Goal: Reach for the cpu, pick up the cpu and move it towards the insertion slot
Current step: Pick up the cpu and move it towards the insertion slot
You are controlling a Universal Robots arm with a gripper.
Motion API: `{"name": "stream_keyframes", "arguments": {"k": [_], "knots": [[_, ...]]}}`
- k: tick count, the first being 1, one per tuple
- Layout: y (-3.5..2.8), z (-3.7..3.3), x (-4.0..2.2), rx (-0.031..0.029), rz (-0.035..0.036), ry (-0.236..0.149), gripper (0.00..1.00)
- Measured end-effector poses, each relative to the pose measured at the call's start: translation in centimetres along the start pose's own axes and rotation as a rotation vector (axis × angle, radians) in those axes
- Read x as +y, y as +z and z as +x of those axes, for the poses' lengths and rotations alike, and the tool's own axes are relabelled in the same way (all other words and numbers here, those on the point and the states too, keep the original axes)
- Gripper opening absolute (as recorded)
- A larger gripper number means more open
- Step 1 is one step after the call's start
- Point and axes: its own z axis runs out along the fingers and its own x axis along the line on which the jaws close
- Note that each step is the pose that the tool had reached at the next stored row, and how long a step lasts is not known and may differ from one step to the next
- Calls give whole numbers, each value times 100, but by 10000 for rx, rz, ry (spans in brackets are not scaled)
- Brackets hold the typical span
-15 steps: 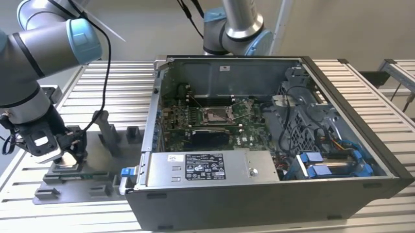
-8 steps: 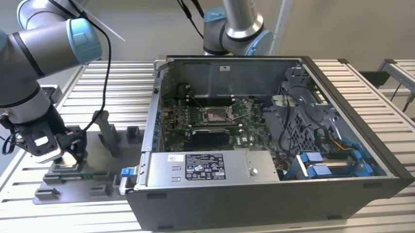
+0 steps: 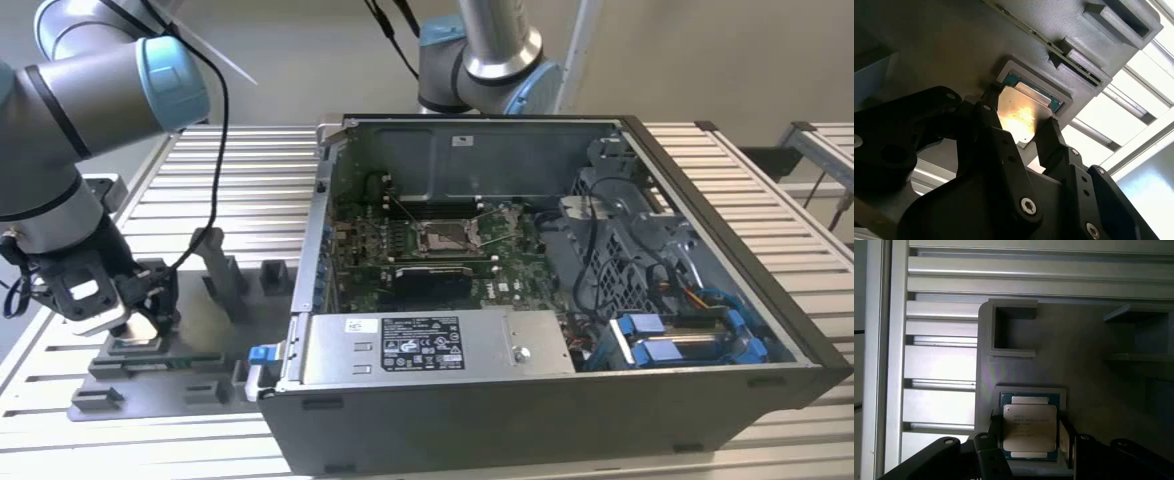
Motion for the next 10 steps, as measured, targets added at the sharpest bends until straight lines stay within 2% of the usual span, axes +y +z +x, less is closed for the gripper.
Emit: {"name": "stream_keyframes", "arguments": {"k": [10], "knots": [[-46,1,2,1,2,-1,0]]}}
